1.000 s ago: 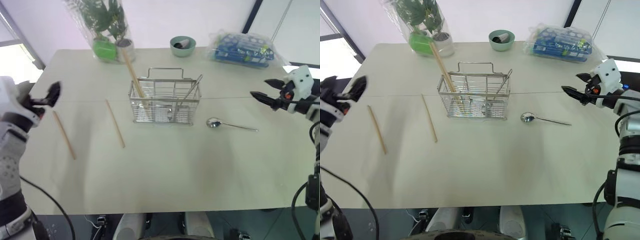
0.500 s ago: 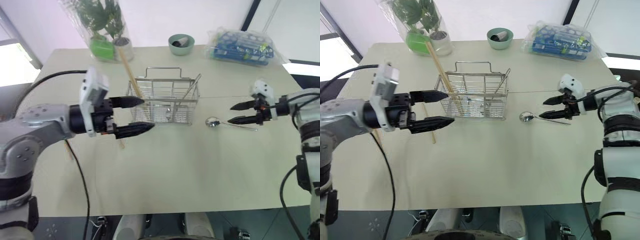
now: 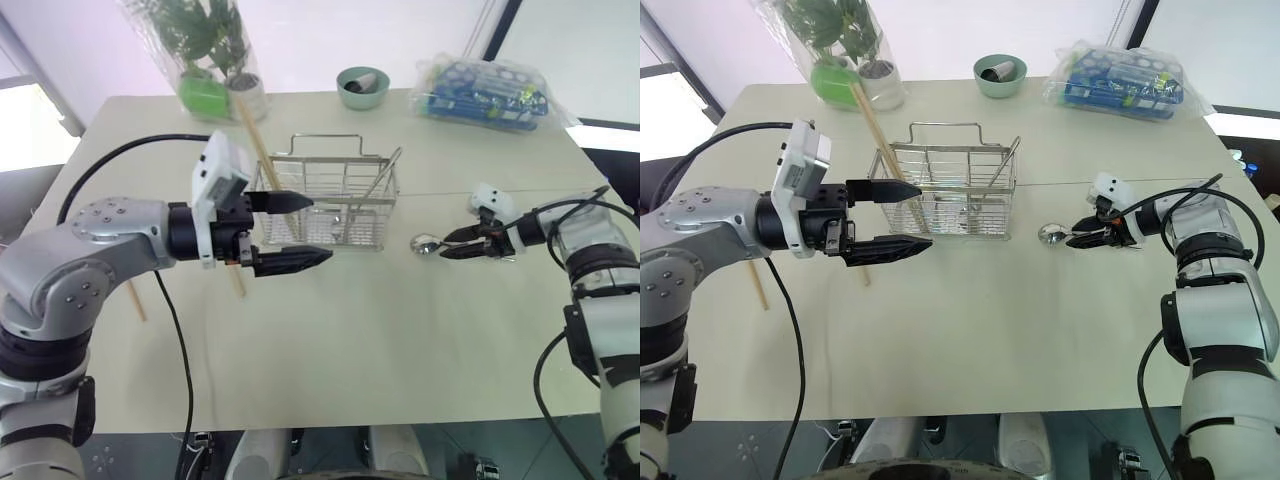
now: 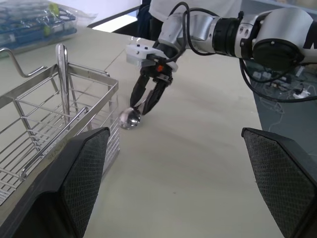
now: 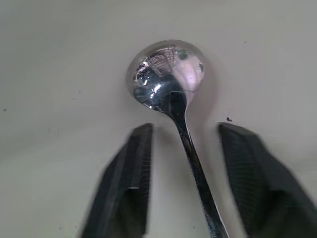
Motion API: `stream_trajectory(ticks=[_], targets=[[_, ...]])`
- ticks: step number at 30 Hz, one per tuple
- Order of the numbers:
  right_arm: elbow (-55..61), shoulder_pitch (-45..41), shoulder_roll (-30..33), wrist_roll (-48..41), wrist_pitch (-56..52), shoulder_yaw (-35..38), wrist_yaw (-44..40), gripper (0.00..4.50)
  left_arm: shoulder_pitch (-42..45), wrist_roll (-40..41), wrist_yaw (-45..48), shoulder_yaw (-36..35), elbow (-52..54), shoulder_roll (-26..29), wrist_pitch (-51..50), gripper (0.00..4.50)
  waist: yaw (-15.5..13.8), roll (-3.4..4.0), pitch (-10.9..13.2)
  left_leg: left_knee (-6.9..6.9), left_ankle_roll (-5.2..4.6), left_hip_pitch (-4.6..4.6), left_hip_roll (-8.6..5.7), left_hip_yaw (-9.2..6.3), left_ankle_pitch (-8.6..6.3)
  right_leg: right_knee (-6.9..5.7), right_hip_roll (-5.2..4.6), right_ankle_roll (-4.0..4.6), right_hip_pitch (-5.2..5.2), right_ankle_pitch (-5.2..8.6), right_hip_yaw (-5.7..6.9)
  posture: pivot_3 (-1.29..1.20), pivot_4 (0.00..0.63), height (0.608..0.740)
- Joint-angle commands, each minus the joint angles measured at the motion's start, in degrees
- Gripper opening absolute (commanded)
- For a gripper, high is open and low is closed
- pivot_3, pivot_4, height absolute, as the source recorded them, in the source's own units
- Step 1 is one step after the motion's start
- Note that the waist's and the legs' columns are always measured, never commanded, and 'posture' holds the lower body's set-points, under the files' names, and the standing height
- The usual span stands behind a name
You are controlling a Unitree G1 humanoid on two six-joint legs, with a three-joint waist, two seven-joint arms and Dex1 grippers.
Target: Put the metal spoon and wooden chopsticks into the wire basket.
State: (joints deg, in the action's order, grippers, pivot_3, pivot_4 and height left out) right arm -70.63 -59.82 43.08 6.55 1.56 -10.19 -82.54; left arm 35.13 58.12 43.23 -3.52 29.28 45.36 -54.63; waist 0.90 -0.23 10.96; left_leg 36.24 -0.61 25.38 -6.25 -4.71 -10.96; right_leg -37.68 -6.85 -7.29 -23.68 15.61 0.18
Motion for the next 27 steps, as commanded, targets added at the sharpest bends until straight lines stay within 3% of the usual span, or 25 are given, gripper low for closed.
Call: stream_trajectory(ticks=[1,10,14,18,22,27], targets=[[-0.4,-0.9,-0.3,0.2,0.0,0.9,-0.8,0.01,0.5,0.2,-0.2,-1.4,1.6,0.5,0.4,4.50,0.0,0.00,0.0,0.00,0.02,-0.01,0.01,0.00,0.02,0.00,0.01,0.02,0.00,-0.01,0.00,0.00,0.150,0.687],[5.8,3.3,1.0,-3.5,0.2,3.7,-7.0,0.01,0.9,-1.9,0.6,-1.2,0.1,0.3,2.0,4.50,0.0,-0.01,0.0,-0.01,0.08,-0.04,0.06,-0.02,0.07,0.00,0.06,0.02,0.02,-0.06,0.01,0.00,0.150,0.687],[39.8,18.8,8.8,-22.3,-13.3,-0.2,-10.0,0.01,1.8,-4.0,1.2,-1.6,-2.2,0.2,3.6,4.50,-0.7,-0.01,0.0,-0.04,0.05,0.05,0.05,-0.17,0.07,-0.02,0.02,0.00,-0.02,-0.07,0.05,0.00,0.150,0.687],[65.0,28.8,13.7,-35.4,-26.3,4.9,-10.0,0.01,2.9,-5.6,1.8,-1.5,-4.5,0.0,4.9,4.50,0.2,0.02,0.0,-0.03,0.02,0.15,0.07,-0.12,0.03,-0.02,-0.05,0.10,-0.15,-0.01,0.01,0.00,0.150,0.687],[74.4,20.3,6.5,-51.3,-43.6,14.4,3.9,0.01,4.2,-7.4,2.8,-1.1,-6.5,-0.5,6.1,4.50,0.6,0.00,0.1,-0.01,0.02,0.05,0.13,-0.06,0.02,-0.02,-0.05,0.31,-0.20,-0.03,-0.04,0.00,0.150,0.687],[68.6,6.5,-6.4,-54.4,-47.8,21.3,25.1,0.01,5.1,-9.1,3.4,-0.5,-7.4,-1.5,7.0,4.50,-0.3,-0.13,0.0,-0.03,0.04,0.09,0.18,-0.10,0.04,0.08,-0.09,0.50,-0.37,-0.16,0.09,0.00,0.150,0.687]])
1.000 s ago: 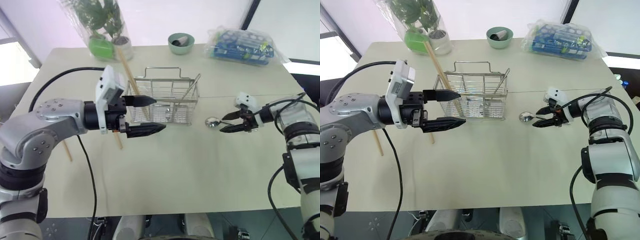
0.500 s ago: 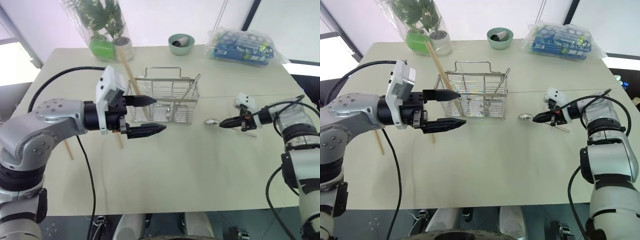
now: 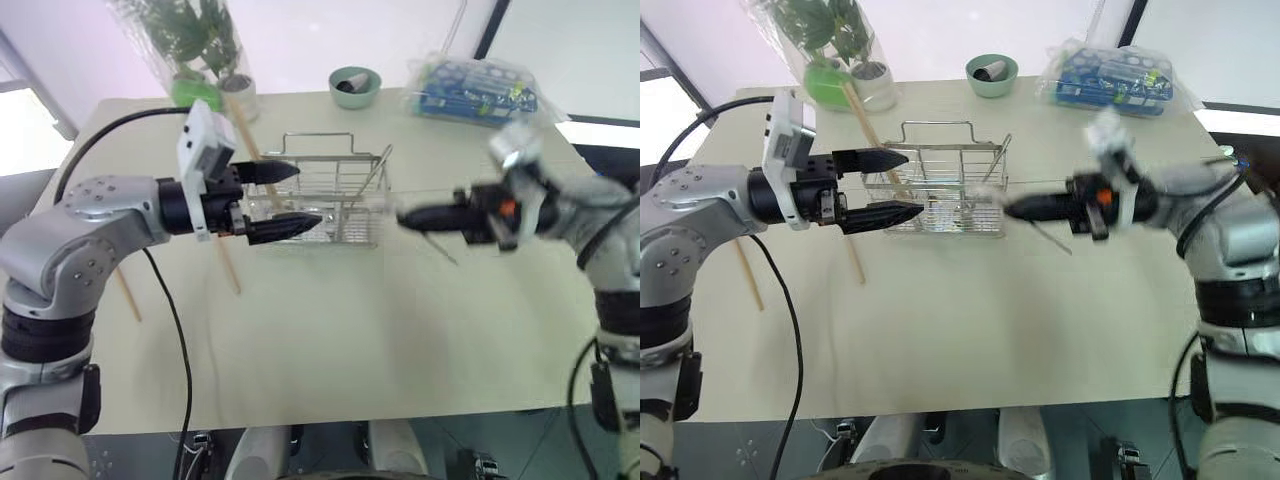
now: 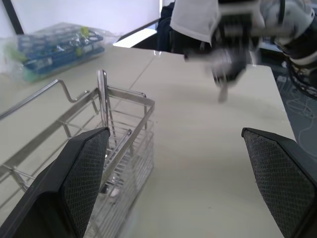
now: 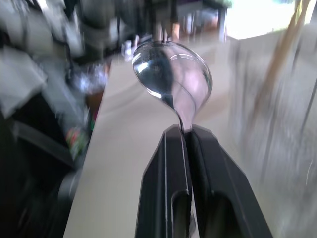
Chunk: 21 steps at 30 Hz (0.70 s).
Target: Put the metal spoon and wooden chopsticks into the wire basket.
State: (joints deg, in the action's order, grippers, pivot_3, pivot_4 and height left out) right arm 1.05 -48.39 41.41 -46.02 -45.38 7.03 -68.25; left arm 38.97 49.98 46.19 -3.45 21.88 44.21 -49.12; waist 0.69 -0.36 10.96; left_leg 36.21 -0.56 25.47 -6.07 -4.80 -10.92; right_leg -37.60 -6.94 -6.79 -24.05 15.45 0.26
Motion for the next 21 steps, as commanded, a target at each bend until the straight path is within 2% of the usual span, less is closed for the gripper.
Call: stream_trajectory(ticks=[1,6,9,13,20,21], targets=[[-4.6,-6.7,-6.7,-1.2,-0.4,4.9,13.7,0.01,1.4,-1.2,0.6,-0.6,-0.2,-0.5,1.6,4.50,-0.2,0.00,0.0,-0.01,0.01,0.04,-0.01,0.00,0.01,0.05,0.00,0.00,-0.02,-0.01,0.00,0.00,0.150,0.687],[-8.8,-9.2,-11.6,4.7,6.3,3.7,19.2,0.01,1.6,-2.1,0.6,-0.6,-0.4,-1.2,1.8,4.50,-1.1,-0.11,0.0,0.00,-0.21,0.20,-0.13,0.04,0.01,0.12,0.00,-0.21,-0.32,-0.14,-0.01,0.00,0.150,0.687],[-11.4,-9.9,-15.4,6.9,9.2,3.1,22.6,0.01,1.6,-2.7,0.0,-1.0,-0.7,-1.5,2.0,4.50,-1.1,-0.11,0.0,-0.01,0.07,0.50,-0.09,0.07,0.20,0.05,0.07,-0.36,-0.44,-0.22,-0.03,0.00,0.150,0.687],[-13.1,-8.3,-17.9,10.0,12.6,1.3,22.8,0.01,1.5,-3.1,-0.5,-1.6,-0.7,-1.8,1.9,4.50,-0.6,-0.10,0.0,-0.03,0.11,0.49,-0.08,0.07,0.25,-0.19,0.10,-0.35,-0.55,-0.22,-0.03,0.00,0.150,0.687],[-17.7,-6.7,-20.7,11.3,14.6,2.7,24.9,0.01,1.2,-3.0,-1.8,-2.6,0.1,-1.7,1.4,4.50,0.2,-0.10,0.0,0.02,0.09,0.19,-0.06,0.05,0.25,-0.49,0.12,-0.26,-0.42,-0.25,-0.03,0.00,0.150,0.687],[-18.1,-6.6,-20.9,11.2,14.7,3.0,25.3,0.33,1.3,-2.9,-2.0,-2.7,0.1,-1.7,1.3,4.50,0.2,-0.10,0.0,0.02,0.08,0.19,-0.05,0.05,0.25,-0.50,0.13,-0.26,-0.43,-0.25,-0.03,0.00,0.150,0.687]])
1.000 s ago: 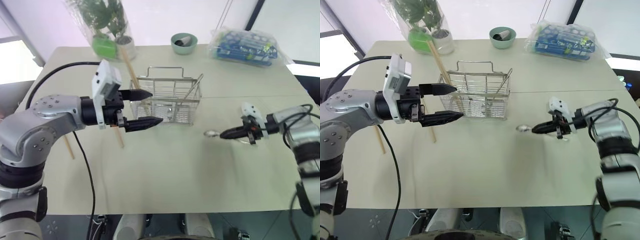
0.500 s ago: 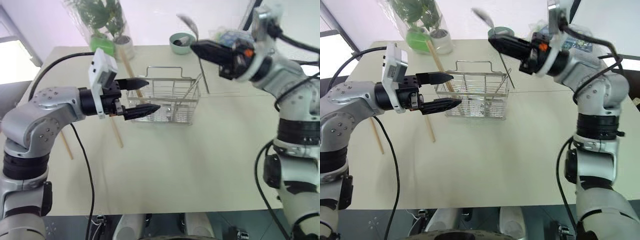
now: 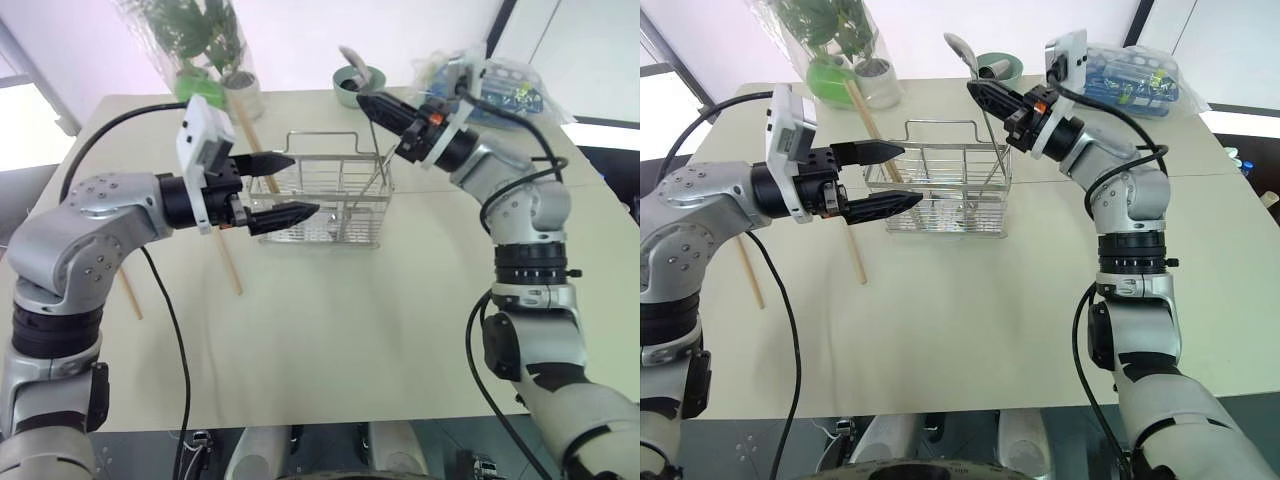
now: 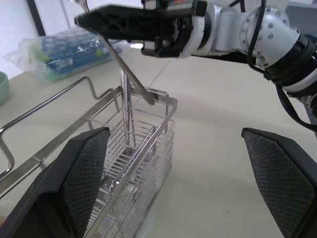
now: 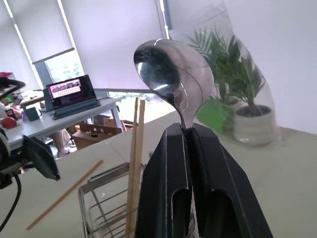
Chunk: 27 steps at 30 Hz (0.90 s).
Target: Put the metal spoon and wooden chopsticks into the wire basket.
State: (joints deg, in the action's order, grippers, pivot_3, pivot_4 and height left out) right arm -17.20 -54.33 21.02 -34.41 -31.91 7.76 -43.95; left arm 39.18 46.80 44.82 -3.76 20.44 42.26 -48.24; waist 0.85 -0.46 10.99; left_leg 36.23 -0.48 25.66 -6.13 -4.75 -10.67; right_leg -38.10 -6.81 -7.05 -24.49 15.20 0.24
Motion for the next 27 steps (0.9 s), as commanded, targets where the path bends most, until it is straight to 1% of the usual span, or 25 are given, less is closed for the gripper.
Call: stream_trajectory(ticks=[1,3,9,14,18,24,27], targets=[[-0.1,-0.6,-0.7,-0.8,1.0,2.7,1.3,0.69,1.1,0.3,-0.9,-2.5,1.6,0.3,0.4,4.50,0.0,0.00,0.0,0.00,0.00,0.01,0.00,0.00,0.00,0.00,0.01,0.00,-0.02,0.00,0.00,0.00,0.150,0.687],[0.3,-0.3,-0.7,-1.2,0.9,3.0,1.1,1.52,1.2,0.4,-1.1,-2.6,1.5,0.4,0.4,4.50,0.0,0.00,0.0,-0.04,-0.01,0.03,0.00,0.00,0.01,-0.01,0.01,0.00,-0.06,0.00,-0.01,0.00,0.150,0.687],[1.3,-0.4,-0.3,-0.7,1.3,3.7,2.5,4.46,1.5,0.5,-1.7,-2.8,1.4,0.3,0.5,4.50,0.1,0.00,0.0,-0.05,-0.01,0.02,0.01,0.00,0.01,-0.02,0.03,0.00,-0.07,0.00,-0.02,0.00,0.150,0.687],[2.3,-0.7,1.5,-0.3,1.1,3.1,1.2,4.46,1.8,0.0,-2.4,-2.9,0.6,-0.1,0.8,4.50,0.0,0.00,0.0,-0.04,-0.01,0.02,0.01,0.01,0.01,-0.02,0.03,0.00,-0.06,0.00,-0.02,0.00,0.150,0.687],[5.8,-0.7,4.8,-1.6,-1.6,1.8,-3.6,4.46,2.0,-1.4,-6.6,-4.0,-1.0,-0.8,0.3,4.50,-0.1,0.00,0.0,-0.03,-0.01,0.03,0.00,0.00,0.01,-0.02,0.02,-0.01,-0.06,0.00,-0.01,0.00,0.150,0.687],[14.7,0.9,14.4,-7.1,-8.3,2.9,-13.9,4.46,2.6,-6.7,-21.9,-9.0,-6.1,-2.6,-3.3,4.50,-0.1,0.01,0.0,-0.03,-0.02,0.03,0.02,-0.01,0.00,-0.01,0.01,-0.01,-0.06,0.00,-0.01,0.00,0.150,0.687],[20.7,5.0,21.6,-11.3,-12.5,3.3,-21.6,4.46,2.8,-9.5,-30.3,-12.6,-8.6,-3.3,-7.0,4.50,-0.3,-0.03,0.0,-0.01,-0.04,0.04,0.02,-0.03,-0.01,0.00,0.00,-0.01,-0.04,0.00,0.01,0.00,0.150,0.687]])
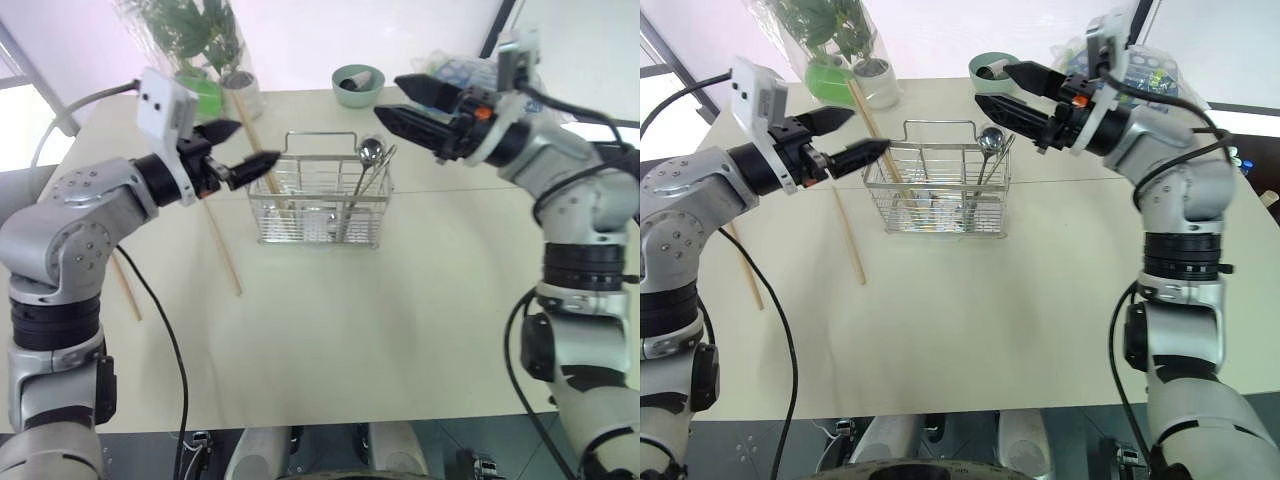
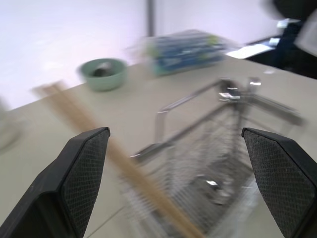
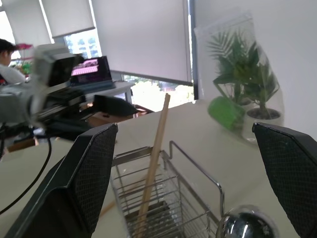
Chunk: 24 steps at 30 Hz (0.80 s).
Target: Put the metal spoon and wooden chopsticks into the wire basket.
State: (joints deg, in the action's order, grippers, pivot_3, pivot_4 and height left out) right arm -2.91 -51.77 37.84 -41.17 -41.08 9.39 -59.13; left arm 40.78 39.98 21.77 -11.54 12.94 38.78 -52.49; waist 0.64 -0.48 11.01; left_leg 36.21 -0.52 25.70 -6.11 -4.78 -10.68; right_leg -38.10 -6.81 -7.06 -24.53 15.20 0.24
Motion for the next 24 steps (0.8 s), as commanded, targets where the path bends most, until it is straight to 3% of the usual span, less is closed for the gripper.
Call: stream_trajectory(ticks=[1,5,8,13,24], targets=[[9.1,4.5,7.3,-6.2,-4.9,1.7,-8.9,4.46,1.0,-4.2,-10.4,-6.0,-2.1,0.2,-4.6,4.50,0.0,0.00,0.0,-0.01,-0.01,0.01,0.00,0.00,-0.01,0.01,-0.02,0.00,0.00,0.00,0.00,0.00,0.150,0.687],[18.1,12.9,13.3,-9.4,-7.3,1.7,-13.2,4.46,-0.9,-9.9,-20.8,-11.1,-6.7,0.6,-11.4,4.50,0.2,-0.01,0.0,0.02,-0.03,0.01,0.02,0.01,-0.02,0.01,-0.03,-0.01,0.01,0.01,0.00,0.00,0.150,0.687],[22.9,18.4,14.7,-9.2,-6.4,1.6,-13.3,4.46,-4.0,-14.0,-23.6,-12.7,-8.7,2.1,-12.5,4.50,0.3,-0.06,0.0,-0.01,-0.02,-0.06,0.06,0.04,-0.03,0.01,-0.03,-0.01,0.02,0.01,-0.04,0.00,0.150,0.687],[26.0,22.5,11.6,-7.2,-5.1,0.0,-7.4,4.46,-7.4,-17.5,-24.8,-12.8,-10.3,1.8,-16.0,4.50,-0.5,-0.27,-0.1,0.04,0.12,0.00,0.03,0.01,-0.11,0.03,-0.07,-0.01,0.03,0.00,-0.05,0.00,0.150,0.687],[23.1,25.3,8.9,-1.7,2.0,-2.2,-5.1,4.46,-8.0,-21.1,-27.9,-15.4,-10.2,-5.4,-23.5,4.50,-1.4,-0.45,-0.1,0.06,0.15,0.00,0.00,-0.01,-0.12,0.10,-0.09,-0.01,0.07,0.00,-0.02,0.00,0.150,0.687]])
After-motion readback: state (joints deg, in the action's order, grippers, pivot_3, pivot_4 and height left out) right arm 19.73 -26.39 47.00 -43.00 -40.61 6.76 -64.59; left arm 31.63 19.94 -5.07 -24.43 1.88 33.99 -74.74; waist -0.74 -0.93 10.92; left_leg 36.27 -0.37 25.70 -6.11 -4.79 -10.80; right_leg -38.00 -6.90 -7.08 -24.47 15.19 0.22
